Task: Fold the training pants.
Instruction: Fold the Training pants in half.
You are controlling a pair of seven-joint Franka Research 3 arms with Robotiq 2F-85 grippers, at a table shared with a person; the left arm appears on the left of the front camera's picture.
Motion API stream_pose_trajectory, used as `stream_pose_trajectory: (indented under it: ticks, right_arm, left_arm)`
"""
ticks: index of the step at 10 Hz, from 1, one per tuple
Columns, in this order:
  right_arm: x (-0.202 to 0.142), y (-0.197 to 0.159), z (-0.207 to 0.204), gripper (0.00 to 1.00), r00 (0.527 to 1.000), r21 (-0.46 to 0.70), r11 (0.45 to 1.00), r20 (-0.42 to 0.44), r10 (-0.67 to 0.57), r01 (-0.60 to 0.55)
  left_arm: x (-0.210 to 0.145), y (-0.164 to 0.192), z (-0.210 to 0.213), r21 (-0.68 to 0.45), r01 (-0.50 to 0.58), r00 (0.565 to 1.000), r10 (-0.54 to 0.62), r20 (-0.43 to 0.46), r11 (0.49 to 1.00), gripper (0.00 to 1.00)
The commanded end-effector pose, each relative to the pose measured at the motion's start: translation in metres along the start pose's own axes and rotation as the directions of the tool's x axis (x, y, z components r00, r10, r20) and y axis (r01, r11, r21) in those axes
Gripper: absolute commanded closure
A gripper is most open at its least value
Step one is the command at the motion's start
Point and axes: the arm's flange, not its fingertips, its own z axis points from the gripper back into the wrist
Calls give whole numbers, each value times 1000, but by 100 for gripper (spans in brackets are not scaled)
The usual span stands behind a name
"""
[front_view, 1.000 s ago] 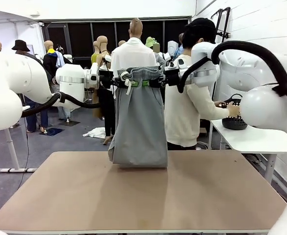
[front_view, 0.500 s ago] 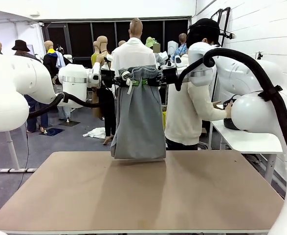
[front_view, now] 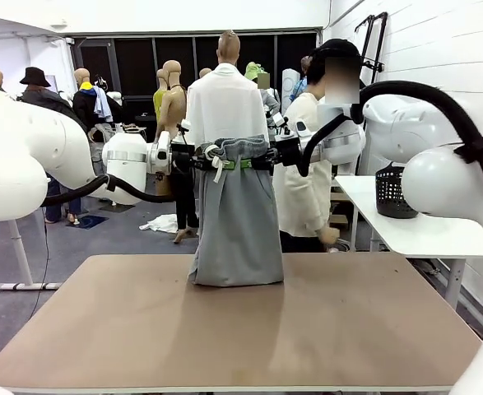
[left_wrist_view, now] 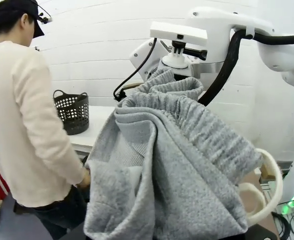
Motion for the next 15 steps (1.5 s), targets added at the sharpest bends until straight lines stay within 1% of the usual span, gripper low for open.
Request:
stream_pose_trajectory:
  ticks: [1,2,4,5,6,7,9,10,11,14,15]
  right_arm:
    - [5,43,0,100,996,17,996,32,-86,85]
    - [-1,52,0,100,990,17,990,25,-140,140]
    - [-16,73,1,100,970,31,970,10,-242,242]
    - [-26,84,3,100,960,29,960,-1,-280,279]
    - [-35,91,4,100,952,35,952,-6,-305,305]
    - [-41,98,7,100,946,38,945,-13,-323,324]
    - [-54,108,6,100,932,29,932,-8,-362,362]
    - [-49,102,2,100,943,15,943,-9,-334,334]
    - [-52,103,-2,100,944,52,943,-26,-328,329]
    - [-52,103,-2,100,944,52,943,-26,-328,329]
    - [-54,105,-3,100,943,54,942,-29,-331,332]
  left_arm:
    - [2,-29,11,15,-96,995,95,40,995,100]
    - [-2,-42,13,4,-155,987,155,41,988,100]
    - [-13,-68,16,-53,-257,966,258,31,965,100]
    - [-20,-78,19,-88,-288,957,291,14,953,100]
    - [-27,-83,19,-124,-314,948,318,18,941,100]
    - [-40,-87,21,-147,-344,937,349,8,927,100]
    - [-58,-89,23,-139,-370,927,375,15,919,100]
    - [-56,-81,25,-123,-340,940,342,-4,932,100]
    - [-63,-88,12,-130,-351,936,351,-25,927,100]
    - [-63,-88,12,-130,-351,936,351,-25,927,100]
    - [-69,-87,12,-128,-359,933,359,-27,924,100]
